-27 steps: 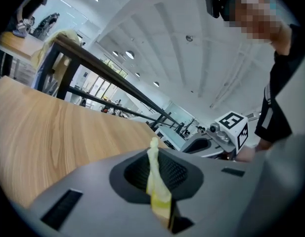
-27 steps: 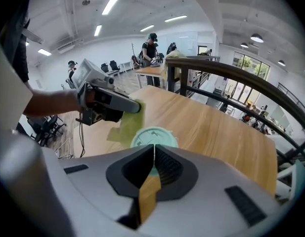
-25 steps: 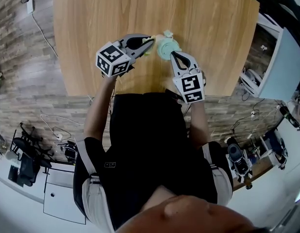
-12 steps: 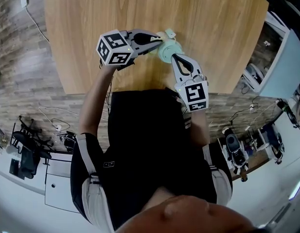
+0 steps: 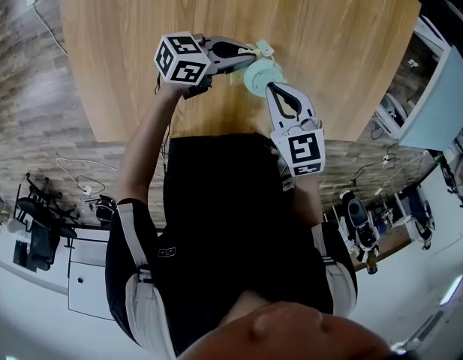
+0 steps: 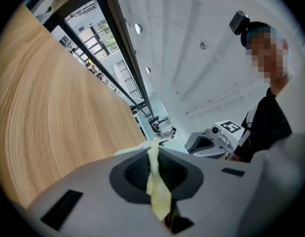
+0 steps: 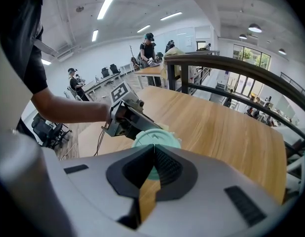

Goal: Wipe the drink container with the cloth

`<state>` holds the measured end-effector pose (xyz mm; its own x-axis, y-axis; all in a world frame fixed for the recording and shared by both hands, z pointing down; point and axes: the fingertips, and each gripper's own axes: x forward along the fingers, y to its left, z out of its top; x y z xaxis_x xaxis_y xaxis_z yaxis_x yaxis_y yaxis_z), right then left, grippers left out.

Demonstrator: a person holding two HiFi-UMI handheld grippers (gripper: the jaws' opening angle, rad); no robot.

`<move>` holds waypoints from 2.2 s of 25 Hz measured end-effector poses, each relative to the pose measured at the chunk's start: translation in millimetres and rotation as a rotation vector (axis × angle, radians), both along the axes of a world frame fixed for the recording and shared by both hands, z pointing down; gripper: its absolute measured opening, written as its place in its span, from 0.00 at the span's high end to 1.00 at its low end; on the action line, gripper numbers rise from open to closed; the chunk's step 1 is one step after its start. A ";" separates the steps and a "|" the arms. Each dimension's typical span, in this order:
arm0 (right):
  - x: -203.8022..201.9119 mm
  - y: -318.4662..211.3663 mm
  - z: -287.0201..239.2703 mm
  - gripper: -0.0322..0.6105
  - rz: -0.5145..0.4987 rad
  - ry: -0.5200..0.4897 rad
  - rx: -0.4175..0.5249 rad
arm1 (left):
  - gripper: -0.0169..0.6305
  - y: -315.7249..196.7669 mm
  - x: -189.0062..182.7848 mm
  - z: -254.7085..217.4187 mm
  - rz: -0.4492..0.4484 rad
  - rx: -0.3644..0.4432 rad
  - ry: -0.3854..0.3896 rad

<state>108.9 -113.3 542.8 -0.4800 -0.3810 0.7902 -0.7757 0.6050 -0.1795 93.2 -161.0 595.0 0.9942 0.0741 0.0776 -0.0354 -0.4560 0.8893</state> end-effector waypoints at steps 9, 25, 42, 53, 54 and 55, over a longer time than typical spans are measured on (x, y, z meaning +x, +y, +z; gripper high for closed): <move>-1.3 -0.3 -0.6 0.90 0.005 -0.004 -0.002 | 0.91 -1.1 4.0 34.4 -0.015 -0.076 -0.007; -1.6 -0.3 -1.7 0.90 0.007 -0.007 0.000 | 0.91 1.4 4.7 105.6 -0.055 -0.085 -0.266; -0.9 -1.7 0.2 0.90 -0.012 -0.004 0.004 | 0.91 -3.8 1.5 57.4 -0.102 -0.051 -0.190; 2.0 -1.1 2.6 0.90 -0.030 0.019 0.026 | 0.91 11.8 -27.0 -2.9 -0.420 -0.102 -0.079; 1.8 -1.7 2.8 0.90 -0.031 0.021 0.028 | 0.91 14.5 -29.2 -2.7 -0.451 -0.107 -0.077; 1.6 -2.1 3.1 0.90 -0.032 0.022 0.030 | 0.91 17.2 -30.6 -1.8 -0.479 -0.111 -0.075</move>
